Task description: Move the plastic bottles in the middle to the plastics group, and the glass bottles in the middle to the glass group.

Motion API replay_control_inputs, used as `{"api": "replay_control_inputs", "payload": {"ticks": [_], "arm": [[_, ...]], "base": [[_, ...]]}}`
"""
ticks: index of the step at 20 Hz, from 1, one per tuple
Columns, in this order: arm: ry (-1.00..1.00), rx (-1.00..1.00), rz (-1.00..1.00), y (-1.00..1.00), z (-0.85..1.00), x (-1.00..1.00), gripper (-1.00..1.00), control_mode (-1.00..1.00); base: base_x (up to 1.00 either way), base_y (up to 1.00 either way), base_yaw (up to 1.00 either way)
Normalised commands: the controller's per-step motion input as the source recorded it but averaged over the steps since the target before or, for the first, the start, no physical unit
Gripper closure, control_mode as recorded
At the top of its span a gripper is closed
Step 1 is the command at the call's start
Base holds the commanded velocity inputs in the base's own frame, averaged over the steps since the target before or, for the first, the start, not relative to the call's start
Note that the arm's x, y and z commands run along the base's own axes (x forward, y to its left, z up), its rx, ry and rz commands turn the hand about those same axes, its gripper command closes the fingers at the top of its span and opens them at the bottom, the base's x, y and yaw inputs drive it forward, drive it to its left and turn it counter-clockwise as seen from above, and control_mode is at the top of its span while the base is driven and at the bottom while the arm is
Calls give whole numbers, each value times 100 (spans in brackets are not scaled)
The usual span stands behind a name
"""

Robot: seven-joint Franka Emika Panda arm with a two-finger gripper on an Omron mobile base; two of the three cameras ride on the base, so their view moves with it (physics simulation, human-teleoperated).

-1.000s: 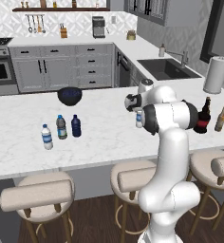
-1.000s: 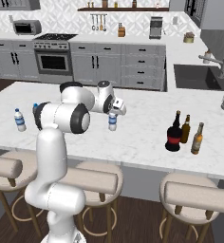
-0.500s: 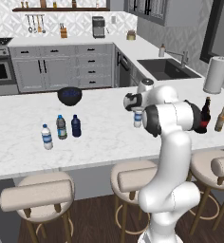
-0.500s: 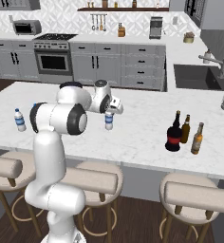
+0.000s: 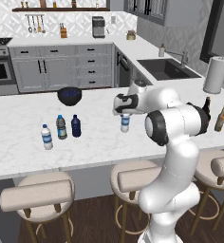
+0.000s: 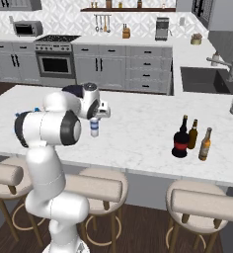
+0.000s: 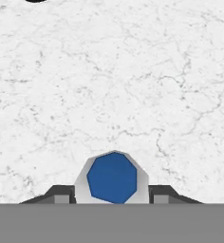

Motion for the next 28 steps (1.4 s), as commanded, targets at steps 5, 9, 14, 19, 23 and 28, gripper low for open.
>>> {"api": "replay_control_inputs", "payload": {"ticks": [5, 9, 14, 19, 23, 28], "arm": [[0, 0, 32, 100, 0, -46, 100, -100], [-3, 0, 32, 96, 0, -30, 100, -100], [0, 0, 32, 85, 0, -25, 100, -100], [-3, 0, 31, 75, 0, -5, 100, -100], [-7, 0, 25, 56, -1, -1, 100, -100], [-11, 0, 14, 48, -2, 0, 100, -100]], "base": [[0, 0, 0], [0, 0, 0], [0, 0, 0], [0, 0, 0], [0, 0, 0], [0, 0, 0]]}}
